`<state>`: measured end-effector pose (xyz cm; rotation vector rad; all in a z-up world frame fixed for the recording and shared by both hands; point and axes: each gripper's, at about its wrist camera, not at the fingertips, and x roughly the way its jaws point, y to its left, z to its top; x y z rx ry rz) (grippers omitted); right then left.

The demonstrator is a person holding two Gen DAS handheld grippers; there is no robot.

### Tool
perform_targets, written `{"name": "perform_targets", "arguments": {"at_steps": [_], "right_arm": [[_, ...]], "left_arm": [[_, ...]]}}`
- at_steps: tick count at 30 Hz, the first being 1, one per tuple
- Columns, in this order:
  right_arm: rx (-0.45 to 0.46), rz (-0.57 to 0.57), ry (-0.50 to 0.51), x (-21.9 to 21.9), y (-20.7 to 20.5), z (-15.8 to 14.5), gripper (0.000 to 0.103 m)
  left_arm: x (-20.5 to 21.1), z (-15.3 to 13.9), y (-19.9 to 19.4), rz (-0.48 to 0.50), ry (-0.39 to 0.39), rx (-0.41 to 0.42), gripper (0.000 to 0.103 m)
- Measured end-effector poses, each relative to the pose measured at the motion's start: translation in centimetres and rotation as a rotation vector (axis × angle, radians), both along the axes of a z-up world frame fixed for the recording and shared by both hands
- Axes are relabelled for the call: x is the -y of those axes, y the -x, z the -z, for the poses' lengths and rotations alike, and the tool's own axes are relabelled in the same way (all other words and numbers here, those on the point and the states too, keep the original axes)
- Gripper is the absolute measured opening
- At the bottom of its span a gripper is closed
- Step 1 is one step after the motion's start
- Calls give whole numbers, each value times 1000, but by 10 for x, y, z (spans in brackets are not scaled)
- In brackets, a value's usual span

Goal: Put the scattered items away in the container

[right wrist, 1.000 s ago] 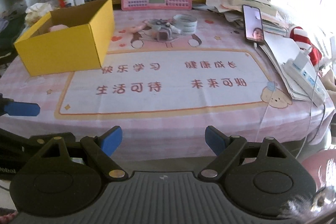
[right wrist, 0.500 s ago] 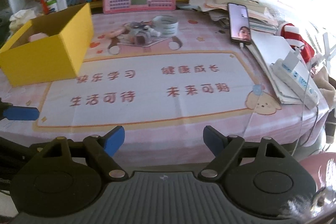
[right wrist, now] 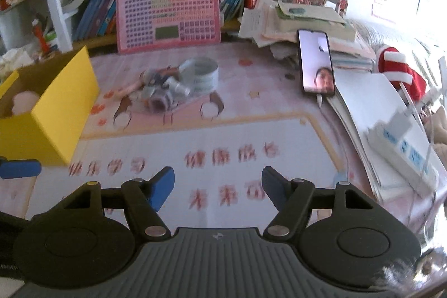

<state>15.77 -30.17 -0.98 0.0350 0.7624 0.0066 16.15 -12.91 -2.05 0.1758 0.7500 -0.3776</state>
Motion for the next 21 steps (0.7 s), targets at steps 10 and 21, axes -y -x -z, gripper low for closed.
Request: {"name": "perform_targets", "arguments": {"at_steps": [10,21], "right_arm": [[-26,-90,-33,19,-62,15,69],[-24,-146,-48,30,-139,18,69]], "left_arm": [[30,1,-59,-77,-17,27,88],[51,14,-120,-167,-28,12,85]]}}
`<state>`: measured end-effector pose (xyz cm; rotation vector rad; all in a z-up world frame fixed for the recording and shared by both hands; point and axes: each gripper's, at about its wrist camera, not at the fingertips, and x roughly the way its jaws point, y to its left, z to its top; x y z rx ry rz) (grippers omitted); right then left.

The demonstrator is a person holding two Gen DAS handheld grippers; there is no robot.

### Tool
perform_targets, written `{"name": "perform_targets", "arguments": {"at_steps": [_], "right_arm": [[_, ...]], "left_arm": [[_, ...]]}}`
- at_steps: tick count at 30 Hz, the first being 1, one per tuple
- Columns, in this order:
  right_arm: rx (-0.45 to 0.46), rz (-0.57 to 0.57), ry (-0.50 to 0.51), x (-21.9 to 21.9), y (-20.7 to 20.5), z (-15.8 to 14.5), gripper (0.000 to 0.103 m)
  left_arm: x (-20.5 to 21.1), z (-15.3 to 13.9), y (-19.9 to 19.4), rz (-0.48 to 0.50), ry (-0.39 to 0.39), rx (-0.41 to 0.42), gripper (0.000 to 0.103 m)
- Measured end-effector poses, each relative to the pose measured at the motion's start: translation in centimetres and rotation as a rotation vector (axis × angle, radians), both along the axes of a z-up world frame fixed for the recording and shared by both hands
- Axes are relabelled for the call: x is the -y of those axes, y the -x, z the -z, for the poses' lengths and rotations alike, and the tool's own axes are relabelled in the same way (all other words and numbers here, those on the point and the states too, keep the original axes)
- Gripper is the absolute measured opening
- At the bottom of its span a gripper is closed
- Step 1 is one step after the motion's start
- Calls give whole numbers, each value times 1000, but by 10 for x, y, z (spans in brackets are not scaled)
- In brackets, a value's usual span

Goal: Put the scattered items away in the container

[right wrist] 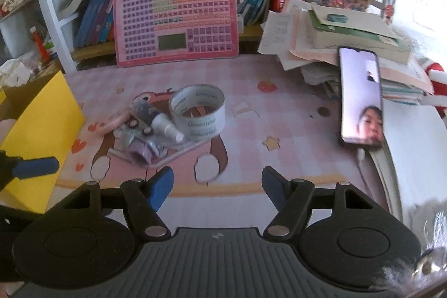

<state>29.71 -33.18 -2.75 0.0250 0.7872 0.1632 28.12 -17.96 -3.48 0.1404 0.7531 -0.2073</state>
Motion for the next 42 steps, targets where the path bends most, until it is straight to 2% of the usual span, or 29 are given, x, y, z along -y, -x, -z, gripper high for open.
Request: {"name": "perform_targets", "arguments": {"at_steps": [12,16,19,24,27,34,37,42], "right_arm": [[-26,-76,-23,-17,-81,19,70],[-36,-128,-10,-29,-102,30,80],[-54,-144,14,-38,-120,38,80],[-82,-126,-8,-42,-144,48,83],[-108,-119,-14,-41,-152,54,83],[-113,-144,-3,-42,-162,61,84],[-125,-143,2,-44,-167,66,84],[-129,-145,6,-44,-168,68,84]], "left_arm": [[11,17,-52,-74,-44,26,85],[16,26,-67,-127,-55,15,84],[18,31,-76,-132,-62,10,80],[17,32,-85,-130,-68,8,79],[17,36,-89,-128,-77,-2,79],[23,44,-102,-144,-42,-33,76],[27,48,-106,-144,-54,-54,73],[24,52,-105,-180,-17,-73,73]]}}
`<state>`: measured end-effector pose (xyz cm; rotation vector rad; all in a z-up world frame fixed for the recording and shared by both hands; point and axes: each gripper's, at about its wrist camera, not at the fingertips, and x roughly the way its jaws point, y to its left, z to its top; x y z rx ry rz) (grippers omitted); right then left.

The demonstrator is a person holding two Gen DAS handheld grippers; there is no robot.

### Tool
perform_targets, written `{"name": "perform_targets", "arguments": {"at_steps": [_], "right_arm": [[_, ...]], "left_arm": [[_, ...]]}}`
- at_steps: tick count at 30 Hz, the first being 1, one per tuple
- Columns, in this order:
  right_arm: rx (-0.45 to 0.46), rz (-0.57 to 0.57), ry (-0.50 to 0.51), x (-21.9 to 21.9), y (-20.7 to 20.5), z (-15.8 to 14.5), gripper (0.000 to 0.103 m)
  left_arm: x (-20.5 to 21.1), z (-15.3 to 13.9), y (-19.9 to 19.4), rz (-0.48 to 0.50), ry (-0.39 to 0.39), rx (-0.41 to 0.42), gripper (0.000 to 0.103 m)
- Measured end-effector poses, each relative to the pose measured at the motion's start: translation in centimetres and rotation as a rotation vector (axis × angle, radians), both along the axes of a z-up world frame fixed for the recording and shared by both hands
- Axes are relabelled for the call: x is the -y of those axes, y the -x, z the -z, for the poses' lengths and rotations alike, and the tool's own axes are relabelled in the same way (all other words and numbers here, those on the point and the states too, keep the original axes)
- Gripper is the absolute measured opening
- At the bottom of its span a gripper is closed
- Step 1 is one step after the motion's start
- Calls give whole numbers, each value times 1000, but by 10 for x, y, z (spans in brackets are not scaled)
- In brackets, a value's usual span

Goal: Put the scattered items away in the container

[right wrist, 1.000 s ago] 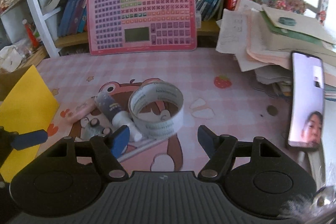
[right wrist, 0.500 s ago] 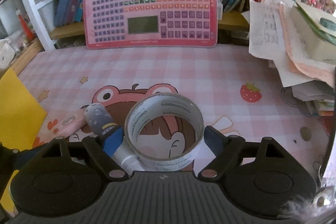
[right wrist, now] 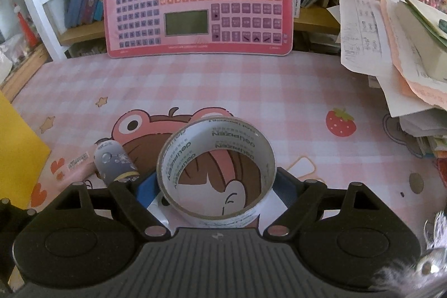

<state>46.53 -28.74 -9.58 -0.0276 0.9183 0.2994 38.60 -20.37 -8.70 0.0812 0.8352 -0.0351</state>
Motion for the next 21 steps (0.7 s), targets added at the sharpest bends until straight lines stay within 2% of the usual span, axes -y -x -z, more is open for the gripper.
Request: {"name": "perform_targets", "arguments": {"at_steps": [5,11,13,21], "right_arm": [[1,13,6,3,-3,2,84],[-2,11,33,0,-4,2,83],[-3,20,39,0,-3,1,83],[64,20,33,7,11,-9,82]], "left_arm": [[2,9,1,-14,-2,-15,73],[-5,13,1,-37,62,-17,72],[-6,13,1,-36,54,-12,66],[-13,5,8,-12,71,-6,66]]}}
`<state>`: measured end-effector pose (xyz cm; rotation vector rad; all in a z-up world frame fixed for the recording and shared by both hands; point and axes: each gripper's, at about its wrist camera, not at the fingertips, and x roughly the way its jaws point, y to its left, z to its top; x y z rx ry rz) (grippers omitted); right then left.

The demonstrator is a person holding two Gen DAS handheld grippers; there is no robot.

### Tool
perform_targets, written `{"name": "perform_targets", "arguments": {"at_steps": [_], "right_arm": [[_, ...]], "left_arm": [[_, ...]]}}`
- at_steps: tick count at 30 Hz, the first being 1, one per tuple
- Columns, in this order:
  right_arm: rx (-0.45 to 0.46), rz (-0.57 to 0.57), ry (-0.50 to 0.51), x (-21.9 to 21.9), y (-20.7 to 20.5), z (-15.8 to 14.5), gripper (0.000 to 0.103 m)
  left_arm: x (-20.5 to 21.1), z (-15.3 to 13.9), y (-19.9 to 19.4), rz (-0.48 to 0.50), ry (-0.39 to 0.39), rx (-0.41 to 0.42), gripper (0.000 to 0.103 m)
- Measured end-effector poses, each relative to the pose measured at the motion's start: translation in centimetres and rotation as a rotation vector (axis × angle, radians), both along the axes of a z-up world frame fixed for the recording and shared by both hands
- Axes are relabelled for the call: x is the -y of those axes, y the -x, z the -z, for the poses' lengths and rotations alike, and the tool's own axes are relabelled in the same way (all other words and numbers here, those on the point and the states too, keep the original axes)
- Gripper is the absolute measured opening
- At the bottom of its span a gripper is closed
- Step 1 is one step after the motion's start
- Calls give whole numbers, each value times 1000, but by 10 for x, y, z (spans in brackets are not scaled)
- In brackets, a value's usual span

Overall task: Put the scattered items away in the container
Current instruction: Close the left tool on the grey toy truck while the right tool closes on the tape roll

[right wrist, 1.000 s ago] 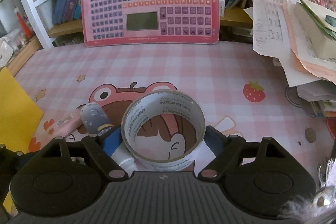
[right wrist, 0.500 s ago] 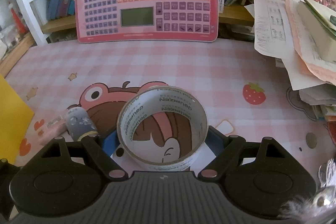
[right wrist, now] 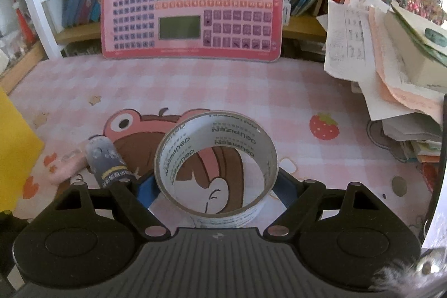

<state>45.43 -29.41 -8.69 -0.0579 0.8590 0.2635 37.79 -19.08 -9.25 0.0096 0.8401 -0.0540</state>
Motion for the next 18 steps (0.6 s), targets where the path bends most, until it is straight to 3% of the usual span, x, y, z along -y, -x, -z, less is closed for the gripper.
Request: {"name": "perform_targets", "arguments": {"at_steps": [7,15,18], "right_arm": [[22,2,14,-1,15,-12,82],[31,32,-30,10,57,-33,82],[32,33,-43,11,75,-41,82]], "left_arm": [[-4,-21,21,20,8,33,66],[-21,-53,59,35,102,60,66],[-23,-60,75,66,97,87,66]]}}
